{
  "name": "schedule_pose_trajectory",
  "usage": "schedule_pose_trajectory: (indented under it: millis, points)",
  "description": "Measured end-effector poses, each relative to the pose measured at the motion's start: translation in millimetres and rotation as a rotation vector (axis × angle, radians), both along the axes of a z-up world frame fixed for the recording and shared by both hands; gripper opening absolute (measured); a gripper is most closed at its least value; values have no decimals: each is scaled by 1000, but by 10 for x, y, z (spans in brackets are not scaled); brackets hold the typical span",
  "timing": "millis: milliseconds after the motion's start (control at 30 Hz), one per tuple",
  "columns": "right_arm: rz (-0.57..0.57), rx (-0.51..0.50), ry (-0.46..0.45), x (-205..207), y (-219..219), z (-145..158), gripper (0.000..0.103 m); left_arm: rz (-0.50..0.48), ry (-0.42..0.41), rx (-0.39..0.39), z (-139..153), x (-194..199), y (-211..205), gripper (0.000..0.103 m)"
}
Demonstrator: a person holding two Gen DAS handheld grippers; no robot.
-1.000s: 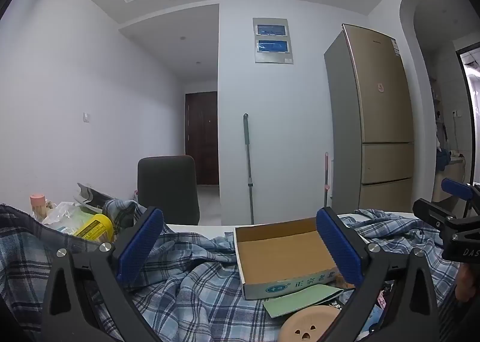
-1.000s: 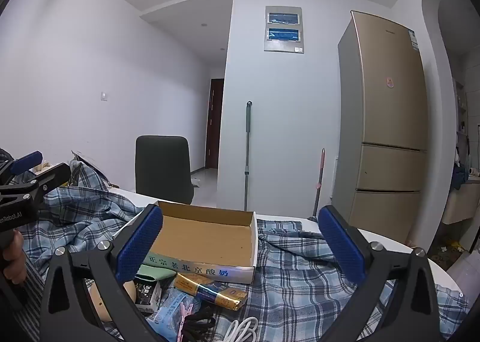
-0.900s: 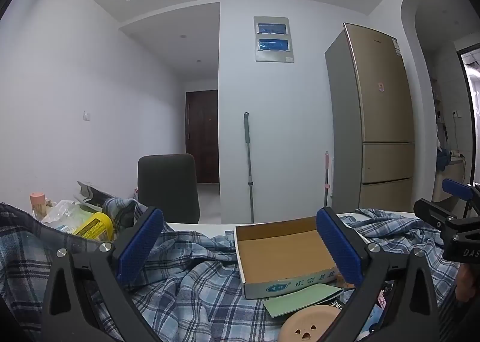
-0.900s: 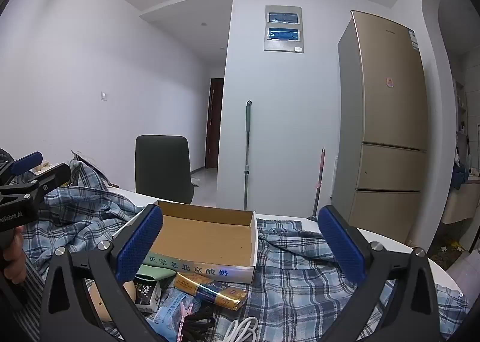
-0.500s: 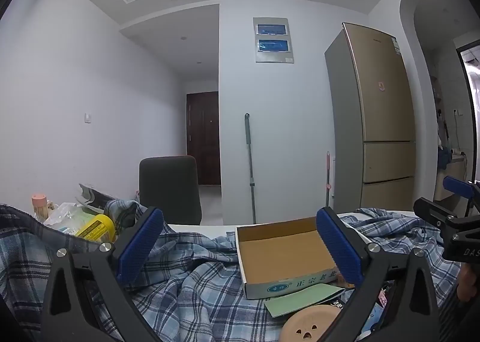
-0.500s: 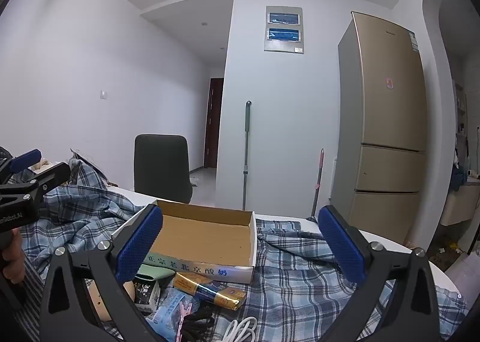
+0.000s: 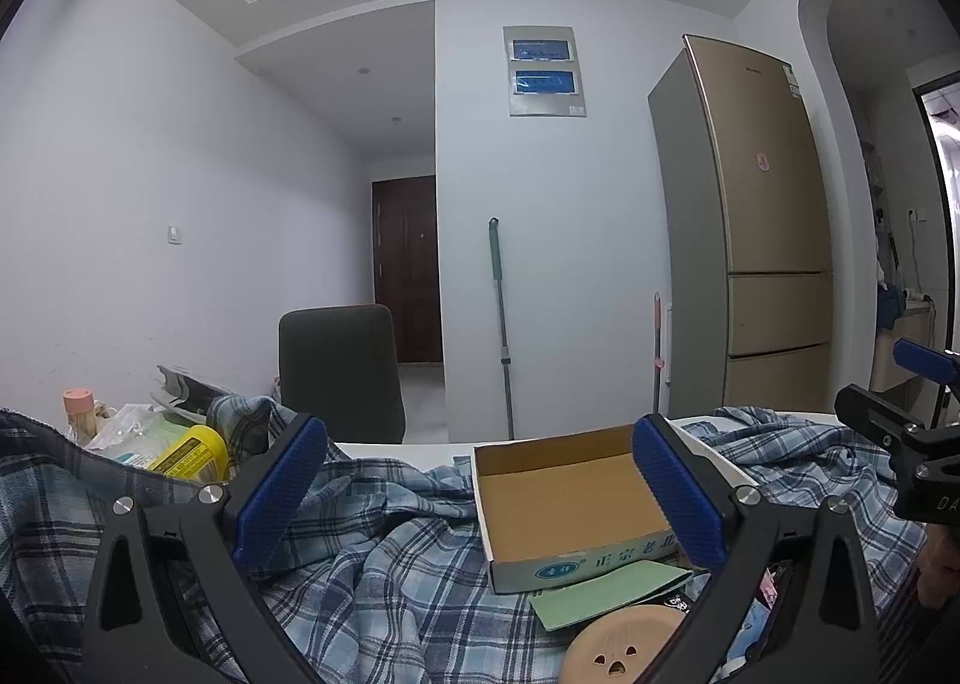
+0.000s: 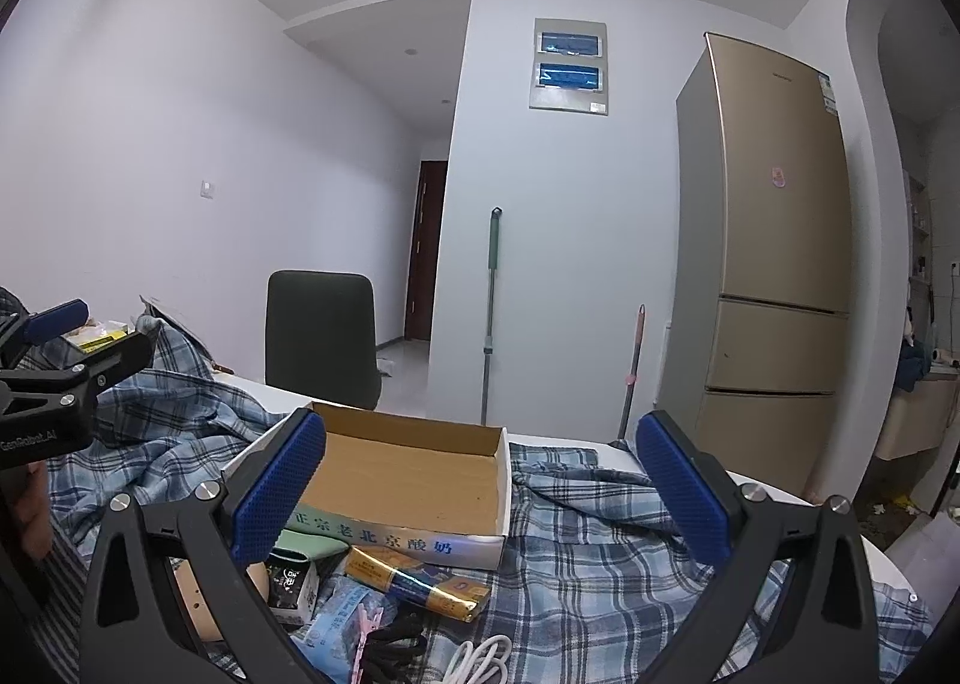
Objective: Organize soft objects
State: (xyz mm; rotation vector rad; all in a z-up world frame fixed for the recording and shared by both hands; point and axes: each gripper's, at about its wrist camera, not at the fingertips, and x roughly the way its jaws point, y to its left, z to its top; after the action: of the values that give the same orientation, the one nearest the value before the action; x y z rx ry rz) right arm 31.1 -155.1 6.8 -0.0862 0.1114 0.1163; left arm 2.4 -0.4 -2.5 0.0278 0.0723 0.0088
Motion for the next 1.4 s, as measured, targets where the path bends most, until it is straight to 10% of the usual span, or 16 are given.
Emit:
schedule_pose_trajectory:
  millis: [1400]
  points:
    - [-10, -20, 4, -12, 36, 26, 103, -32, 2, 22, -2, -24, -83, 103]
